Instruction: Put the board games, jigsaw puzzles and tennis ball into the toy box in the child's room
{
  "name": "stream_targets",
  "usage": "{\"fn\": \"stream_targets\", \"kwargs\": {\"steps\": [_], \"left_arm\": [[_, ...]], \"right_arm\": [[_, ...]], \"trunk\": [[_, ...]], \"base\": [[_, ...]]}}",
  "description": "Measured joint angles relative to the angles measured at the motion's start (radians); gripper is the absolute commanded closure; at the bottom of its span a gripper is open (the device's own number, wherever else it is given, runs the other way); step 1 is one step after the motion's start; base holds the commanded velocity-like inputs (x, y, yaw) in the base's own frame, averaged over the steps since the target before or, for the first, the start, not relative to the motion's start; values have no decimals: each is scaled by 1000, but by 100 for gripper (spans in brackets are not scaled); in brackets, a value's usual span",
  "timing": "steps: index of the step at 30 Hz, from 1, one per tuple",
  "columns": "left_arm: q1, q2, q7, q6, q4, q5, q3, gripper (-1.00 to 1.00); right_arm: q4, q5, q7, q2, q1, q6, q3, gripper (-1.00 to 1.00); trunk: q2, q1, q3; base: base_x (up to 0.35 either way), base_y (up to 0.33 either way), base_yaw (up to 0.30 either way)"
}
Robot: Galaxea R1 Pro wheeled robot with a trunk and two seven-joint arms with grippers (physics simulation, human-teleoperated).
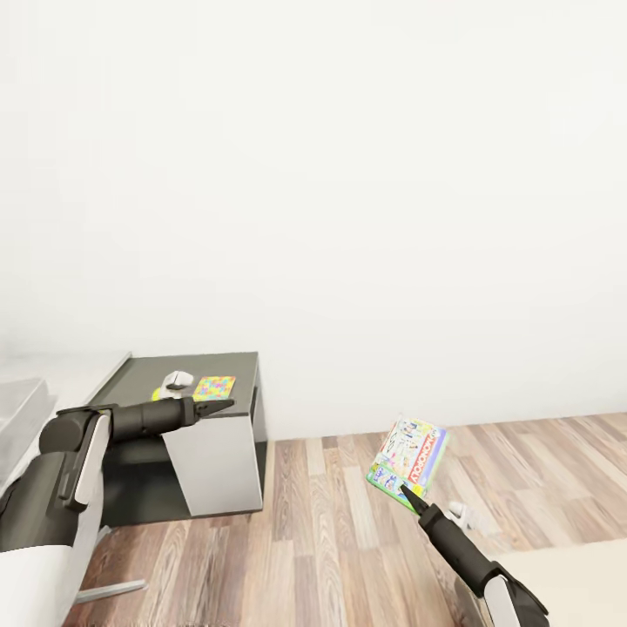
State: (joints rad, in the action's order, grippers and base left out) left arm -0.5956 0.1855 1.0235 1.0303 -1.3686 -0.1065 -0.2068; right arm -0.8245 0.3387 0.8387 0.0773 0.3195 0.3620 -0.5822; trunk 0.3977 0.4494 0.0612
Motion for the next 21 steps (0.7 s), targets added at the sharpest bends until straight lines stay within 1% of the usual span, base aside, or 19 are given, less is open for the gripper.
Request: {"fn": "stream_targets", "kwargs": {"steps": [8, 11, 12, 13, 15, 16, 17, 19, 21], "left_arm": [[0, 1, 6, 3, -5, -4, 0, -100], [0, 5, 24, 7, -11, -8, -2, -100], [1, 6, 43, 8, -15, -9, -3, -100], [1, 7, 70, 9, -18, -10, -4, -100], [2, 14, 151, 10, -21, -10, -10, -100], [2, 18, 176, 9, -21, -10, -13, -100], [5, 29, 225, 9, -22, -10, -18, -100], [12, 66, 331, 7, -23, -10, -26, -100], [18, 113, 445, 5, -23, -10, -42, -100]], "right_arm": [[0, -1, 0, 0, 0, 0, 0, 100], [0, -1, 0, 0, 0, 0, 0, 100], [0, -1, 0, 0, 0, 0, 0, 100], [0, -1, 0, 0, 0, 0, 0, 100], [0, -1, 0, 0, 0, 0, 0, 100], [0, -1, 0, 0, 0, 0, 0, 100], [0, -1, 0, 0, 0, 0, 0, 100], [0, -1, 0, 0, 0, 0, 0, 100], [0, -2, 0, 0, 0, 0, 0, 100]], "trunk": [[0, 0, 0], [0, 0, 0], [0, 0, 0], [0, 0, 0], [0, 0, 0], [0, 0, 0], [0, 0, 0], [0, 0, 0], [0, 0, 0]], "base": [[0, 0, 291], [0, 0, 291], [0, 0, 291], [0, 0, 291], [0, 0, 291], [0, 0, 291], [0, 0, 291], [0, 0, 291], [0, 0, 291]]}}
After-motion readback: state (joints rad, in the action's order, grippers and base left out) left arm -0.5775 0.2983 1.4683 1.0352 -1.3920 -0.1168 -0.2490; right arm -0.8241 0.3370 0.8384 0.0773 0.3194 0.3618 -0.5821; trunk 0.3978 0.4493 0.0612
